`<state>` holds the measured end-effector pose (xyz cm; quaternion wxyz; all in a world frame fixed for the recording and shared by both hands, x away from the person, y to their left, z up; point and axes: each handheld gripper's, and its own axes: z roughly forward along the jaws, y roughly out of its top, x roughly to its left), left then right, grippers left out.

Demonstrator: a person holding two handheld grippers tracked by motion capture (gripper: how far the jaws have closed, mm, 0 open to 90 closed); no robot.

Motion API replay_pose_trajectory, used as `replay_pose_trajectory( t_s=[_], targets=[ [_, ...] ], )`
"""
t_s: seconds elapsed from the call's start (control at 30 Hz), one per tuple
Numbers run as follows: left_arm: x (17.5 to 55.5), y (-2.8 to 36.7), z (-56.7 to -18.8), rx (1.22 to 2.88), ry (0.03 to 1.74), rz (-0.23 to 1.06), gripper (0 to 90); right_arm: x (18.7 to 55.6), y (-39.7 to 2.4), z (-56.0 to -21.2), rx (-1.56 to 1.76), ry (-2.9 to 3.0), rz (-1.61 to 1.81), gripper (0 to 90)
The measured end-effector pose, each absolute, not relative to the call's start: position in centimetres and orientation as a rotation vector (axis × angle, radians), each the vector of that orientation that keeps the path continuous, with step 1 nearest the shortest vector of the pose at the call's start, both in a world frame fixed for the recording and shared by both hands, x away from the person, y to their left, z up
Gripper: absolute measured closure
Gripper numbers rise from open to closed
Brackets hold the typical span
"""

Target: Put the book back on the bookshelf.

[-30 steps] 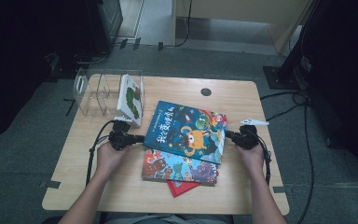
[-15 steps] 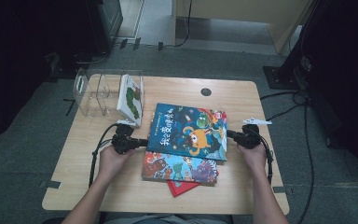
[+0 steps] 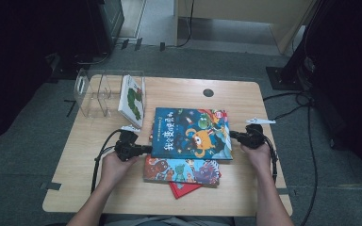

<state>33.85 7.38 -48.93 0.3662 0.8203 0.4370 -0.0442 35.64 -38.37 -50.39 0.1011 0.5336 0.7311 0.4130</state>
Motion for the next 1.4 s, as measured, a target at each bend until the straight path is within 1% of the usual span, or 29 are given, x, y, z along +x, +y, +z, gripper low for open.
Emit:
replay_pose_trajectory(
  t_s=[0.3, 0.33, 0.43, 0.6, 0.67, 0.73, 0.93, 1.03, 1.2, 1.3, 1.4],
  targets=[
    [33.0, 7.4, -48.8, 2.106, 1.119, -0.116, 89.6, 35.9, -38.3, -50.3, 1.569, 2.175, 1.232, 90.0],
    [33.1, 7.5, -48.9, 2.084, 1.133, -0.12, 85.0, 36.0, -38.3, -50.3, 1.567, 2.178, 1.229, 90.0],
    [33.5, 7.9, -48.9, 2.053, 1.149, -0.131, 79.3, 36.2, -38.2, -50.3, 1.573, 2.17, 1.22, 90.0],
    [34.1, 7.7, -48.8, 2.061, 1.152, -0.072, 57.9, 36.7, -38.0, -50.4, 1.566, 2.143, 1.214, 90.0],
    [34.7, 7.7, -48.7, 2.053, 1.161, -0.083, 50.7, 36.8, -37.8, -50.5, 1.567, 2.128, 1.211, 90.0],
    [35.2, 7.6, -48.7, 2.058, 1.162, -0.077, 45.8, 37.0, -37.7, -50.4, 1.556, 2.117, 1.198, 90.0],
    [36.7, 7.5, -48.8, 2.084, 1.18, -0.057, 35.1, 37.8, -37.5, -50.2, 1.567, 2.133, 1.169, 90.0],
    [37.6, 7.5, -49.0, 2.077, 1.195, -0.101, 33.6, 37.7, -37.6, -50.5, 1.575, 2.123, 1.175, 90.0],
    [38.3, 7.5, -49.1, 2.056, 1.204, -0.124, 33.4, 37.3, -37.6, -50.8, 1.57, 2.151, 1.153, 90.0],
    [38.8, 7.7, -49.4, 2.005, 1.219, -0.189, 31.3, 37.2, -37.6, -50.8, 1.556, 2.152, 1.148, 90.0],
    [39.0, 7.4, -49.3, 2.023, 1.22, -0.178, 29.3, 37.1, -37.6, -50.7, 1.55, 2.16, 1.144, 90.0]
  ],
)
